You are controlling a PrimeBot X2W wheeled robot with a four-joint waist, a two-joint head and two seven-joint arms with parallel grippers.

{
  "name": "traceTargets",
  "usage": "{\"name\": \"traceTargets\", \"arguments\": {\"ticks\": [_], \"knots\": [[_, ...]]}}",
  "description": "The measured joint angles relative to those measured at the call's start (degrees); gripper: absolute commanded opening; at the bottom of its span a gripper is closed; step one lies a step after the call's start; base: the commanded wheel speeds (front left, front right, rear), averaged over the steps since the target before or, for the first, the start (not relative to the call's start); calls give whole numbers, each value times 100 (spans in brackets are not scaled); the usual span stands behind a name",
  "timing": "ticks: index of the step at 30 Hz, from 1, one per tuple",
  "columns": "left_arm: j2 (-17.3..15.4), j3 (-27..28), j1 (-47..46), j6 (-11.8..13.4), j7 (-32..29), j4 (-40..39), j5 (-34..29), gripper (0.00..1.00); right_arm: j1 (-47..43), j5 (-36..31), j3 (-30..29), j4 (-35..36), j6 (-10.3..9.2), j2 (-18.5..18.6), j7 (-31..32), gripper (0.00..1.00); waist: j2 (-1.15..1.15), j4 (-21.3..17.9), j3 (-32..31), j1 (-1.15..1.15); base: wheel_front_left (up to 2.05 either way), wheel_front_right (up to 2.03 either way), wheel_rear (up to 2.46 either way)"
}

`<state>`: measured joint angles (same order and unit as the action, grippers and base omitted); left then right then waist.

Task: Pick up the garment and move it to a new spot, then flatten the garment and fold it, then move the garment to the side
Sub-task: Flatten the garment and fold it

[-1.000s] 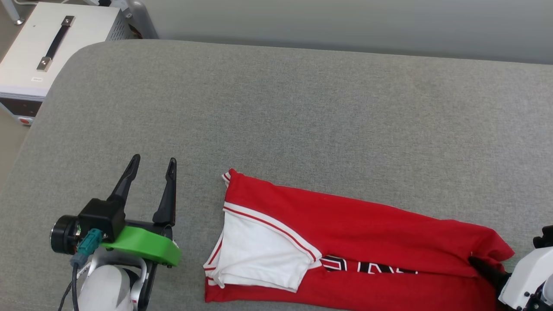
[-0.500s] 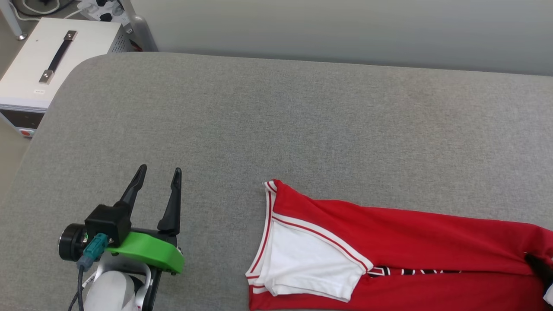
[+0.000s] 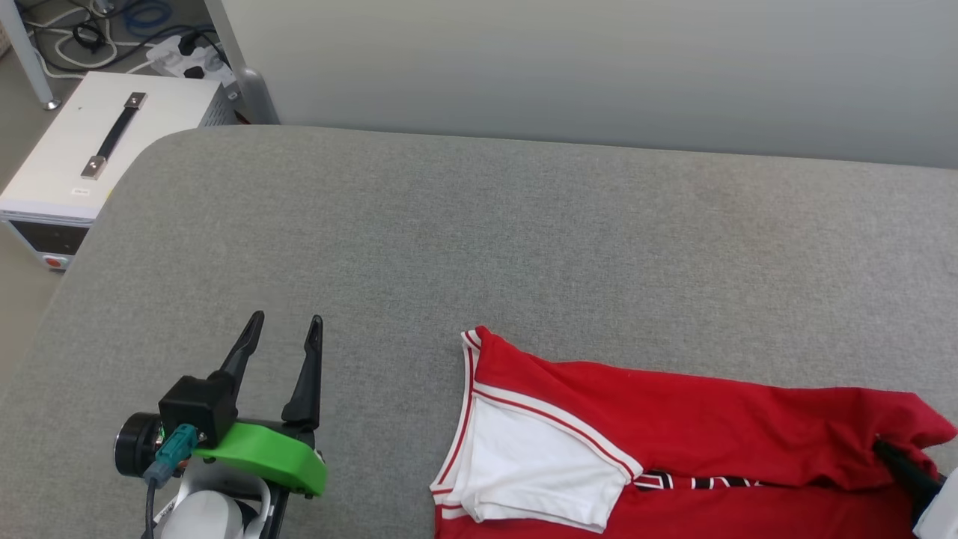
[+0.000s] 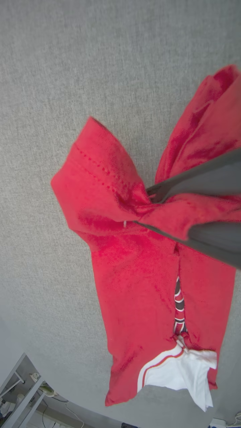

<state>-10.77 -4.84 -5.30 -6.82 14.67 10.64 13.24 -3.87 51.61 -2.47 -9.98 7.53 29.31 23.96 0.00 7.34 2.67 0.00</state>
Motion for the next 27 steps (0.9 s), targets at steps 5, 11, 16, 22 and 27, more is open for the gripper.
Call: {"name": "traceTargets", "arguments": {"ticks": [5,11,16,22,27], "knots": [[31,21,146,-14,-1,11,0,100,-446,-118,97,875,-1,-422,578,0,0,150,-219,0,0,0,0],[81,-43,198,-33,-1,96,9,100,-517,-309,412,1447,-1,-1098,1141,0,0,407,-319,0,0,0,0],[88,-55,203,-34,0,146,23,100,-470,-296,615,1571,-1,-1850,1405,0,0,605,-354,0,0,0,0],[88,-16,205,-35,0,160,29,100,-83,-286,802,1373,-1,-2576,1466,0,0,820,-362,0,0,0,0],[87,-20,202,-43,0,162,36,100,311,-53,1043,880,-2,-2628,1094,0,0,968,-317,0,0,0,0]]}}
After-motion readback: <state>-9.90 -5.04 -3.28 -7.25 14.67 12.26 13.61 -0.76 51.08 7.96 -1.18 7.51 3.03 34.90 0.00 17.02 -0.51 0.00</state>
